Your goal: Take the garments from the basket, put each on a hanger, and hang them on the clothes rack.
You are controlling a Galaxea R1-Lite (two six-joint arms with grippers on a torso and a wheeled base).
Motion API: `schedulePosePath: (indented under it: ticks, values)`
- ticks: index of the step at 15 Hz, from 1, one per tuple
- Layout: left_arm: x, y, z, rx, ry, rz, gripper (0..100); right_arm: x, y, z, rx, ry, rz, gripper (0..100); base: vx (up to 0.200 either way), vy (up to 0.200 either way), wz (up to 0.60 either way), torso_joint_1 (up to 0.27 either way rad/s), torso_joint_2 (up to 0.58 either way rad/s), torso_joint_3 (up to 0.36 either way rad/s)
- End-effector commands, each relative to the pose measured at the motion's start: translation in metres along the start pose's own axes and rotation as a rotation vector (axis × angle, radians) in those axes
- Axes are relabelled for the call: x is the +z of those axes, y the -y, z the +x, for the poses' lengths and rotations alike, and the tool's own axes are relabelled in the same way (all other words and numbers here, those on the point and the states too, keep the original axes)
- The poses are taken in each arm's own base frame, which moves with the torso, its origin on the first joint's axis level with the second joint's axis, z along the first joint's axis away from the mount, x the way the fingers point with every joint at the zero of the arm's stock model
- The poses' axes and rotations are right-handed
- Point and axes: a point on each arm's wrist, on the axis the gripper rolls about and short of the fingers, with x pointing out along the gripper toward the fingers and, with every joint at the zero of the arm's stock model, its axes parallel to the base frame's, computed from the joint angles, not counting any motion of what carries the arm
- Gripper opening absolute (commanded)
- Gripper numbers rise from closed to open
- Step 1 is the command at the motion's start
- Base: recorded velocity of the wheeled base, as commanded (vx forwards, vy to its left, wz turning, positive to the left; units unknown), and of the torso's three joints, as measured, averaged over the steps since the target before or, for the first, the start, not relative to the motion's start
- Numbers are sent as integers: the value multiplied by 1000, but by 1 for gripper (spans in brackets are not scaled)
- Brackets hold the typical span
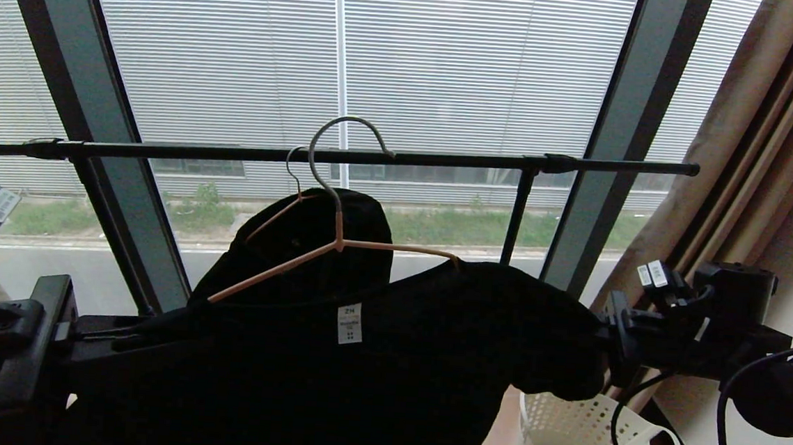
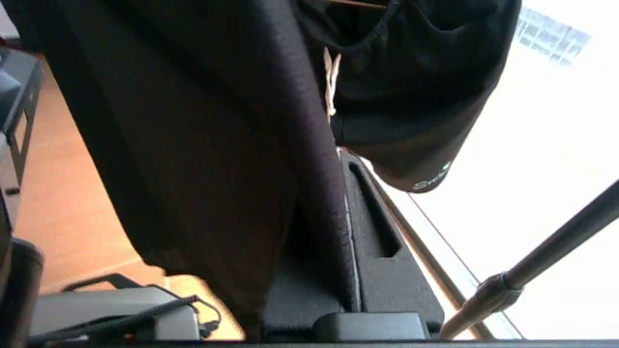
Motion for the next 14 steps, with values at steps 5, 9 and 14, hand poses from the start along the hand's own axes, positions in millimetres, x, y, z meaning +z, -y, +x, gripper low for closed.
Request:
schedulePosePath:
  ticks: [5, 9, 14]
  values:
    - [-1, -3, 1, 13, -7, -10, 0, 0, -1, 0, 1, 0, -4, 100, 0, 0, 0, 0, 0, 0]
    - [-1, -3, 1, 15, -6, -15, 0, 2, -1, 0, 0, 2, -12, 100, 0, 0, 0, 0, 0, 0]
    - [0, -4, 1, 26, -6, -36, 0, 29, -11, 6, -131, -22, -80, 100, 0, 0, 0, 0, 0, 0]
